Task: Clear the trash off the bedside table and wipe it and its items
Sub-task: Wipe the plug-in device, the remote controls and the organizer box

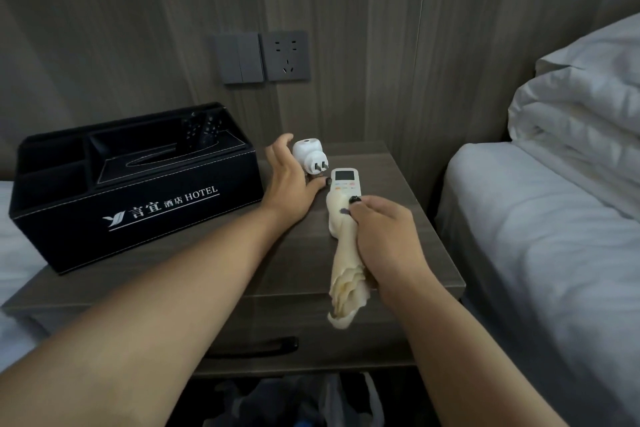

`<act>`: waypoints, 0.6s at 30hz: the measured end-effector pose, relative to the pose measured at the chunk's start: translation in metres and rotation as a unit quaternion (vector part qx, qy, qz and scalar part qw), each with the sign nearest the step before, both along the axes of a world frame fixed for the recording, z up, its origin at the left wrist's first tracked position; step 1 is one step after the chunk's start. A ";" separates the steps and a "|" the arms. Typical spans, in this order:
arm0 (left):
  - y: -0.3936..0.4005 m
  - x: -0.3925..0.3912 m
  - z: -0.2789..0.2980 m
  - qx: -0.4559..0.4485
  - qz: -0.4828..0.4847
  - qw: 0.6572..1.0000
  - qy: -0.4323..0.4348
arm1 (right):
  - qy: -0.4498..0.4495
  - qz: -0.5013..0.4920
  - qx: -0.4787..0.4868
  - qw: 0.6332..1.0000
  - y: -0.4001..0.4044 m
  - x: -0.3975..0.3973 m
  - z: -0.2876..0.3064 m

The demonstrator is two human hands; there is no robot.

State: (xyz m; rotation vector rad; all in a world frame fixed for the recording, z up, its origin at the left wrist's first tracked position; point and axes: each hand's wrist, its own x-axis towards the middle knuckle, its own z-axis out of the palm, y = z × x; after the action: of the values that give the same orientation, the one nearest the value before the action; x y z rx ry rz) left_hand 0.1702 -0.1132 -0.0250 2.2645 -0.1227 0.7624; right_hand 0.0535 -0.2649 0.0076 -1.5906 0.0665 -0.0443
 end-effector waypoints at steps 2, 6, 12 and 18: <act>0.004 -0.011 0.003 0.022 -0.016 1.000 0.000 | -0.006 -0.004 -0.003 1.000 0.002 0.001 0.000; 0.028 -0.048 0.022 0.087 -0.064 0.992 -0.067 | -0.011 0.005 -0.012 1.000 0.010 0.000 -0.002; 0.095 -0.079 0.076 0.158 0.007 0.951 -0.265 | -0.059 0.056 -0.116 0.990 0.035 -0.011 -0.013; 0.135 -0.070 0.087 0.077 0.160 0.984 0.018 | -0.169 0.062 -0.241 0.954 0.059 -0.018 -0.025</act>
State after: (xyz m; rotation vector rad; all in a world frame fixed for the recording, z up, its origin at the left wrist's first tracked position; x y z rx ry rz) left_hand 0.1002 0.0214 0.0621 2.4766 0.2129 0.9040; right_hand 0.0350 -0.2060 -0.0174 -2.0502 -0.3355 -0.2505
